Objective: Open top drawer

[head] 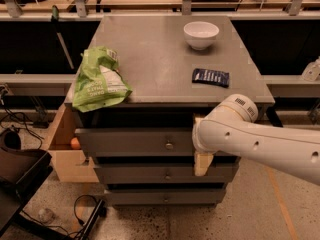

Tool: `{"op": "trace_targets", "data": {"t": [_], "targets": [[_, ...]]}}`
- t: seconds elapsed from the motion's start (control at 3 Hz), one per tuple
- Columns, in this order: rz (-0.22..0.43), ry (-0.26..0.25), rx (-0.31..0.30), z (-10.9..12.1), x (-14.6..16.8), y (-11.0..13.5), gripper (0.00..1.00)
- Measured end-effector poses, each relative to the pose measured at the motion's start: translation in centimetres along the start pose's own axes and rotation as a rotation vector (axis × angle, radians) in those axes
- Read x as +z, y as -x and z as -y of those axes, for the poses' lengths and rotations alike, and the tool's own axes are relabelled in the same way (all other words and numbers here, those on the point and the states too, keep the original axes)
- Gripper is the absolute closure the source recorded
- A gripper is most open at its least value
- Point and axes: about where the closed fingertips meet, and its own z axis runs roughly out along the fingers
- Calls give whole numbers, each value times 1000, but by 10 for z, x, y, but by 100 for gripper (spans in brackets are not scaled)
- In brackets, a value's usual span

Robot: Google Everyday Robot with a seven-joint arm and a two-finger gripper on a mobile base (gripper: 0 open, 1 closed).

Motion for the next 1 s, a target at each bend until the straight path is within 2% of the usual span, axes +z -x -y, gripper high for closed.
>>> {"op": "trace_targets", "data": {"t": [0.33, 0.67, 1.0], "targets": [[5, 25, 12, 1, -4, -4, 23], [-9, 105, 32, -6, -4, -5, 46], [-95, 208, 84, -36, -25, -22, 78]]}}
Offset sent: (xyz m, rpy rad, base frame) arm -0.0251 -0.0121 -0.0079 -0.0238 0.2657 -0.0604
